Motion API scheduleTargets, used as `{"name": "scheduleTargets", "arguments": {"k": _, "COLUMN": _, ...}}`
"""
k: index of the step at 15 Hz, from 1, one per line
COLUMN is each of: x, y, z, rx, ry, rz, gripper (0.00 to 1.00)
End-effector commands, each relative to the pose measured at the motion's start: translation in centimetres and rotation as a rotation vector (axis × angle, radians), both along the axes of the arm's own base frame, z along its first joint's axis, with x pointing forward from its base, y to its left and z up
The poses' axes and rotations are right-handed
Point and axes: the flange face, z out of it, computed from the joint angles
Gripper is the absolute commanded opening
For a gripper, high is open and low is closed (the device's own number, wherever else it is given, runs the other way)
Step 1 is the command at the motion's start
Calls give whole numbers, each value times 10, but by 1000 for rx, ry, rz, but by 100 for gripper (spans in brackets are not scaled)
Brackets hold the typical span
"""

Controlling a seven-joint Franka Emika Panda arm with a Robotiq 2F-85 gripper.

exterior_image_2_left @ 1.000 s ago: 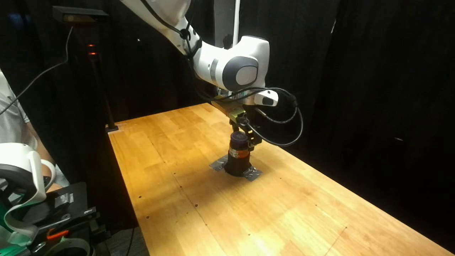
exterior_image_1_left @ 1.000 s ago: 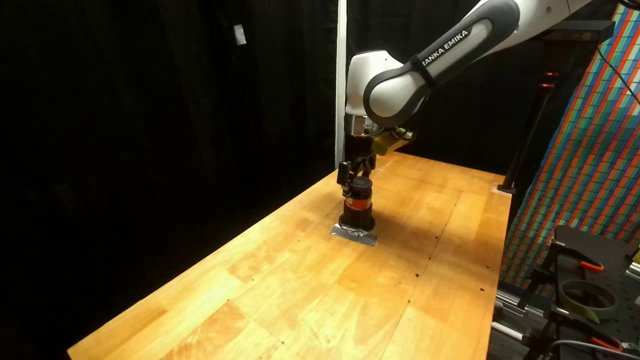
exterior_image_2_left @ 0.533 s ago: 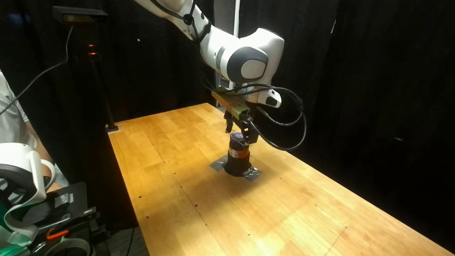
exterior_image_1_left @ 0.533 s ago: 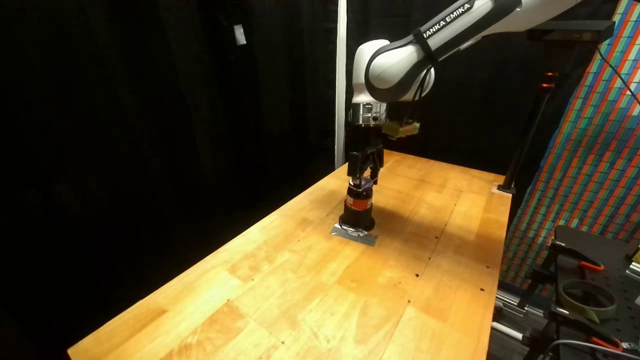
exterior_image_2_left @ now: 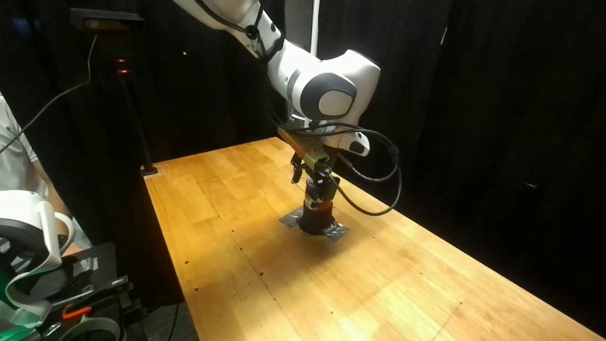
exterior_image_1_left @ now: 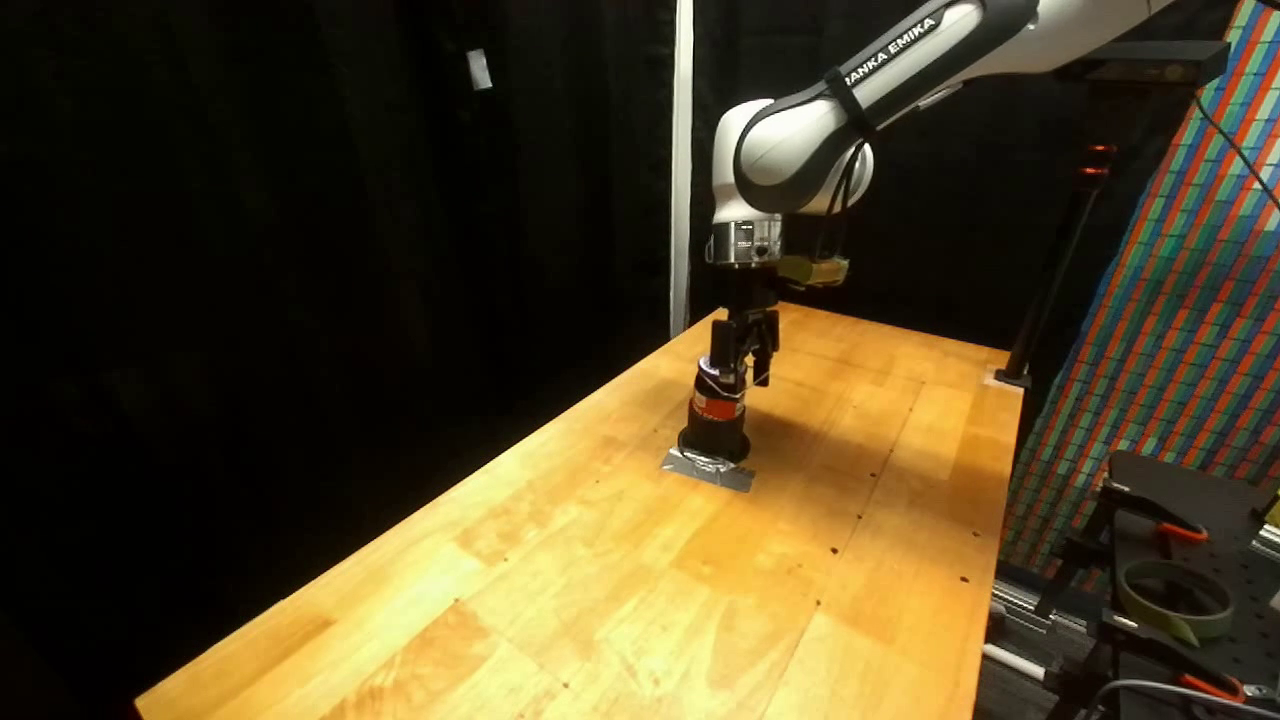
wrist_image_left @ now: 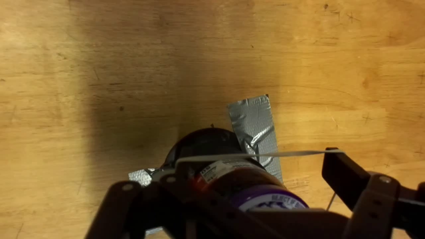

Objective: Put the rubber band on the cup

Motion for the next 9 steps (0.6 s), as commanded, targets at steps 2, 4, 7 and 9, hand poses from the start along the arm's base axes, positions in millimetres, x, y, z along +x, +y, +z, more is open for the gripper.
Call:
{"name": "scheduleTargets", "arguments": {"k": 2, "x": -19, "y": 8, "z": 3, "rx": -55, "ry": -51, "rz": -4, "gripper": 73}}
{"name": "scheduleTargets", "arguments": {"k": 4, "x": -28, "y": 10, "z": 7, "rx": -67, "ry": -80, "rz": -6, "gripper": 56}}
{"name": "scheduleTargets", "arguments": {"k": 7, "x": -46, "y": 10, "z": 19, "rx": -91, "ry": -141, "rz": -15, "gripper": 33}}
{"name": "scheduleTargets", "arguments": {"k": 9, "x": -59, "y": 9, "z": 26, "rx": -104, "ry": -180, "rz": -24, "gripper": 20}}
